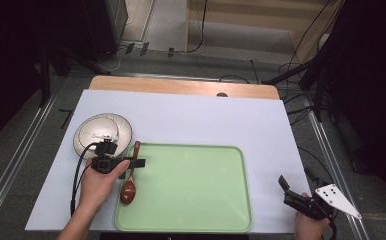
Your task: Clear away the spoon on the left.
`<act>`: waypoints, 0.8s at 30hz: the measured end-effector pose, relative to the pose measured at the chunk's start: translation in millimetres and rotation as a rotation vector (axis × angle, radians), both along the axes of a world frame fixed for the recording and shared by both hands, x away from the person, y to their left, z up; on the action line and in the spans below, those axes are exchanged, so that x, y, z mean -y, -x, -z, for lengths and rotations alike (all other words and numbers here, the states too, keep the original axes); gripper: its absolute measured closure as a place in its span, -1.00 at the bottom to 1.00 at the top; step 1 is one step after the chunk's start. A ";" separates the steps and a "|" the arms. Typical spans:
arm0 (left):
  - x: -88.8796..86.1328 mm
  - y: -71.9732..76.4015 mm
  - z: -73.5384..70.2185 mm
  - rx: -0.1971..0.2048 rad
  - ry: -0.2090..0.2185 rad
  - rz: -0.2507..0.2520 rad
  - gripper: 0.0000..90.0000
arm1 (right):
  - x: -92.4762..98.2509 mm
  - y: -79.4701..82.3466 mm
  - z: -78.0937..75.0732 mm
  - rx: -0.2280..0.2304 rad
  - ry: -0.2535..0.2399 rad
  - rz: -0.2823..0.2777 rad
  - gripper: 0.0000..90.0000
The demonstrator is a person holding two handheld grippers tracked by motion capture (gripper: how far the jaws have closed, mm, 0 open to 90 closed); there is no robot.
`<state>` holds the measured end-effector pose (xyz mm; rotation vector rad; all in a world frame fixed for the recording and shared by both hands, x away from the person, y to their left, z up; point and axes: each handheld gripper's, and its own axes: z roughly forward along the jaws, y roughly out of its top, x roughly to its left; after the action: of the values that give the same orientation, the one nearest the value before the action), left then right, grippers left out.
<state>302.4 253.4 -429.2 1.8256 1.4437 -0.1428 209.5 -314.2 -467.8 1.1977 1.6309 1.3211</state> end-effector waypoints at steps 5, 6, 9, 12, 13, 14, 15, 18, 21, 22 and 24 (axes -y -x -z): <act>0.3 -0.3 -5.0 -0.007 0.010 0.014 -0.58 | -0.7 -0.2 0.1 0.000 0.001 0.002 -0.82; 0.8 -0.1 -5.5 -0.007 0.012 0.019 -0.66 | -0.7 -0.2 0.1 -0.001 0.001 0.002 -0.82; 1.0 0.5 -7.1 0.003 0.019 0.019 -0.84 | -0.9 -0.2 0.1 -0.001 0.003 0.002 -0.82; 2.3 0.2 -8.6 -0.006 0.013 0.032 -1.00 | -1.1 0.0 0.1 0.000 0.004 0.003 -0.82; 3.1 0.2 -8.8 -0.005 0.010 0.043 -1.00 | -1.1 -0.1 0.2 -0.001 0.004 0.003 -0.82; 4.3 0.7 -9.5 -0.006 0.008 0.054 -1.00 | -1.2 -0.1 0.2 -0.001 0.004 0.003 -0.82; 5.6 1.1 -10.2 -0.003 0.000 0.058 -1.00 | -1.2 -0.1 0.2 -0.001 0.004 0.003 -0.82; 9.4 1.9 -13.5 0.008 -0.015 0.068 -1.00 | -1.1 -0.1 0.2 -0.001 0.003 0.003 -0.82; 13.1 2.0 -16.3 0.022 -0.030 0.083 -1.00 | -0.9 -0.1 0.2 0.000 0.003 0.003 -0.82; 13.3 2.1 -17.2 0.028 -0.027 0.076 -1.00 | -0.9 -0.1 0.2 -0.001 0.003 0.003 -0.82; 11.8 2.3 -17.7 0.035 -0.019 0.075 -1.00 | -0.8 0.0 0.2 -0.001 0.002 0.003 -0.82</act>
<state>300.0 241.6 -411.5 1.8895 1.3575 -0.1349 209.4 -313.4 -468.0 1.1991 1.6296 1.3168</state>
